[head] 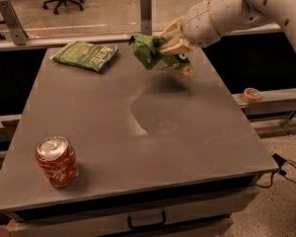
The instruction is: Move green rice chip bag near green jalapeno chip bag
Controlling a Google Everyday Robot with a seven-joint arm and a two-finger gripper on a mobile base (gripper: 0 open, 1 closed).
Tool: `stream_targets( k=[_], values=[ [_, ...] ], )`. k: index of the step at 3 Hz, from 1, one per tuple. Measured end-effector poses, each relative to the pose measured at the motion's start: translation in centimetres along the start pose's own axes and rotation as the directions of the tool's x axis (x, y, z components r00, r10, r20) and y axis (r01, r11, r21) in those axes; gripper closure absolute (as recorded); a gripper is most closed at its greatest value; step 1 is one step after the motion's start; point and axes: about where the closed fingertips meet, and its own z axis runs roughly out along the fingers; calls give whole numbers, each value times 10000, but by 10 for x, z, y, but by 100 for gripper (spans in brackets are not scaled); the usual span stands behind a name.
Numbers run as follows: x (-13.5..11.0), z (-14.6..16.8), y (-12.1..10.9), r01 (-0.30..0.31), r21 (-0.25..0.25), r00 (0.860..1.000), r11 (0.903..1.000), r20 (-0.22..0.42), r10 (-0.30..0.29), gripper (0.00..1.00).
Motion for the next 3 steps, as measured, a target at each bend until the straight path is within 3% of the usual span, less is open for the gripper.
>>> stream_targets(
  k=[2, 3],
  values=[
    [23, 36, -36, 949, 441, 9954, 9945, -198, -942, 100],
    [20, 67, -49, 1301, 393, 9915, 9907, -50, -1300, 100]
  ],
)
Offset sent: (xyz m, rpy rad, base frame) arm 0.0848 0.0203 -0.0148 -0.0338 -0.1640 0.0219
